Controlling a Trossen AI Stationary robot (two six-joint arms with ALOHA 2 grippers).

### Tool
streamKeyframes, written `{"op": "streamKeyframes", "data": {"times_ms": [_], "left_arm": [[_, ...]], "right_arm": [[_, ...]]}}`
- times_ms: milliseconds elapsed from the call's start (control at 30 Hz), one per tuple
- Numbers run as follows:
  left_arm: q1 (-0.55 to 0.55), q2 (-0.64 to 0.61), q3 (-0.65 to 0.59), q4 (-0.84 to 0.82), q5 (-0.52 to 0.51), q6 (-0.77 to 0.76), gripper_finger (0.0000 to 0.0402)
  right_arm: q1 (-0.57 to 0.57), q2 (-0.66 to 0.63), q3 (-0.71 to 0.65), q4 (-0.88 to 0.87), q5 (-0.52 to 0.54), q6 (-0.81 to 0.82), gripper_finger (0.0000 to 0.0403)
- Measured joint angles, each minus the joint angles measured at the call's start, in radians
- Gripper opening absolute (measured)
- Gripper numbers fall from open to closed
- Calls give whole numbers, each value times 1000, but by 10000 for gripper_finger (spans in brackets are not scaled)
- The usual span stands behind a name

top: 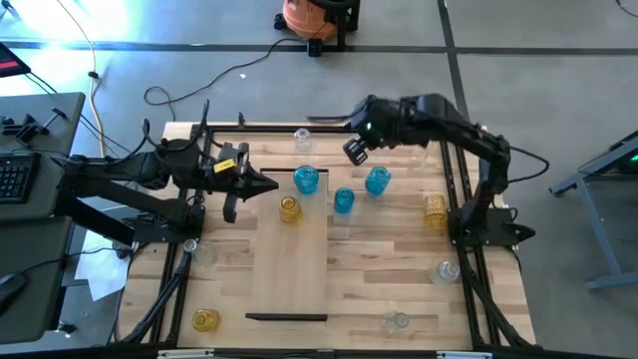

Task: Sort vases onto shelf
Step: Put the yellow vase on the shelf to align with the other yellow vase

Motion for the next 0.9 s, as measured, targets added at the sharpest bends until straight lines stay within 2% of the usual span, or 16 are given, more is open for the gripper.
{"op": "streamKeyframes", "data": {"times_ms": [100,200,300,433,533,633,733,900], "left_arm": [[4,-18,0,0,0,-6,0],[14,-43,0,-5,0,-9,0],[29,-70,0,-18,0,-9,0],[50,-95,0,-34,-1,-9,0],[65,-98,0,-35,-1,-24,0],[81,-88,0,-43,-7,-60,0],[91,-63,0,-55,-27,-94,0],[90,5,0,-38,-64,-175,1]], "right_arm": [[4,0,27,46,-206,-99,0],[38,-40,7,101,-293,-153,0],[59,-117,-6,55,-269,-133,0],[81,-254,-26,-51,-134,-36,0],[104,-384,-84,-45,-70,1,0],[109,-521,-192,-47,-30,34,0],[82,-662,-361,-52,-51,46,0],[19,-873,-698,-51,-260,93,0]]}}
